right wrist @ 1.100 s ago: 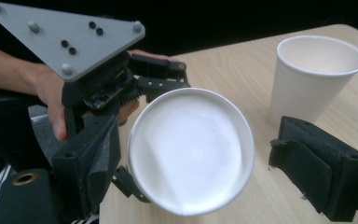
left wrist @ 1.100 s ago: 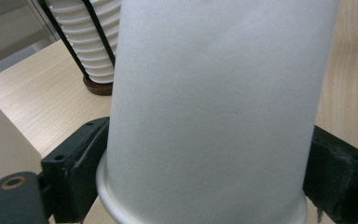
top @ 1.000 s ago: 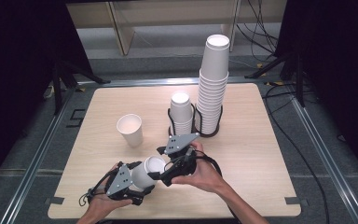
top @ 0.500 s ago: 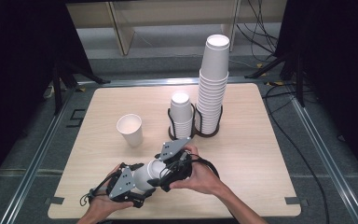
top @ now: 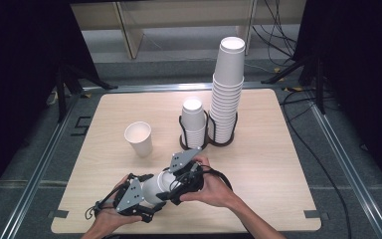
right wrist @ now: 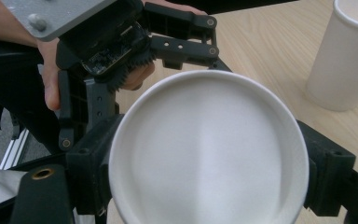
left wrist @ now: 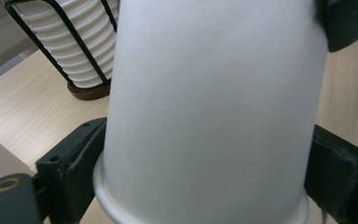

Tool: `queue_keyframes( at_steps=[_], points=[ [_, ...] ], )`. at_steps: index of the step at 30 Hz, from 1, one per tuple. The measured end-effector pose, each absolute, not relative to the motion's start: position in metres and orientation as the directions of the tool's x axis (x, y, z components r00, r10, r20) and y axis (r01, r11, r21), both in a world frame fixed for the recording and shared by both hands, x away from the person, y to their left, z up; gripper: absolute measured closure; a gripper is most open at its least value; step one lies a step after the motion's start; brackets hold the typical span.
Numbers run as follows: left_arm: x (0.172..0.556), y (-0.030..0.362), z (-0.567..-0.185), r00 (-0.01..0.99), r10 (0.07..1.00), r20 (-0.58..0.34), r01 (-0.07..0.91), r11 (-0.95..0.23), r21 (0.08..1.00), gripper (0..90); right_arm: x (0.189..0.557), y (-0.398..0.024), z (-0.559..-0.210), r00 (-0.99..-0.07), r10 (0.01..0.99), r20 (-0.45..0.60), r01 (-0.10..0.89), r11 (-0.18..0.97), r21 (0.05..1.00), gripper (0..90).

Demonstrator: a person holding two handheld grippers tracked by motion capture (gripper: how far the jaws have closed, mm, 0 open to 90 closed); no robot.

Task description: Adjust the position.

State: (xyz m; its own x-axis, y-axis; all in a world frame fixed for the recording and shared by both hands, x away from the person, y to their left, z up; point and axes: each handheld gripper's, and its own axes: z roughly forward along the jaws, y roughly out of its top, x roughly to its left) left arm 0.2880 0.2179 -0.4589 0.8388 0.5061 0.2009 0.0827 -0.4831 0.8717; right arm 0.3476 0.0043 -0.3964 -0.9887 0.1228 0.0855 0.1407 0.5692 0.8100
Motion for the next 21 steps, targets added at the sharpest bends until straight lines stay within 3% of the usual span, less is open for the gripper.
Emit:
queue_keyframes(
  at_steps=[7,16,20,21],
  points=[
    [0.29,0.223,-0.46,0.843,0.521,0.134,0.087,-0.379,0.921,5.7,0.349,-0.003,-0.394,-0.976,0.153,0.156,0.214,0.523,0.825,22.7],
    [0.294,0.23,-0.456,0.852,0.521,0.048,0.106,-0.261,0.96,6.3,0.355,-0.014,-0.387,-0.974,0.15,0.168,0.219,0.459,0.861,23.0],
    [0.295,0.236,-0.456,0.843,0.537,0.029,0.121,-0.242,0.963,15.9,0.359,-0.024,-0.382,-0.969,0.187,0.162,0.23,0.437,0.87,23.1],
    [0.296,0.236,-0.456,0.841,0.54,0.023,0.12,-0.228,0.966,13.2,0.362,-0.028,-0.38,-0.967,0.201,0.156,0.229,0.421,0.878,23.2]
  ],
)
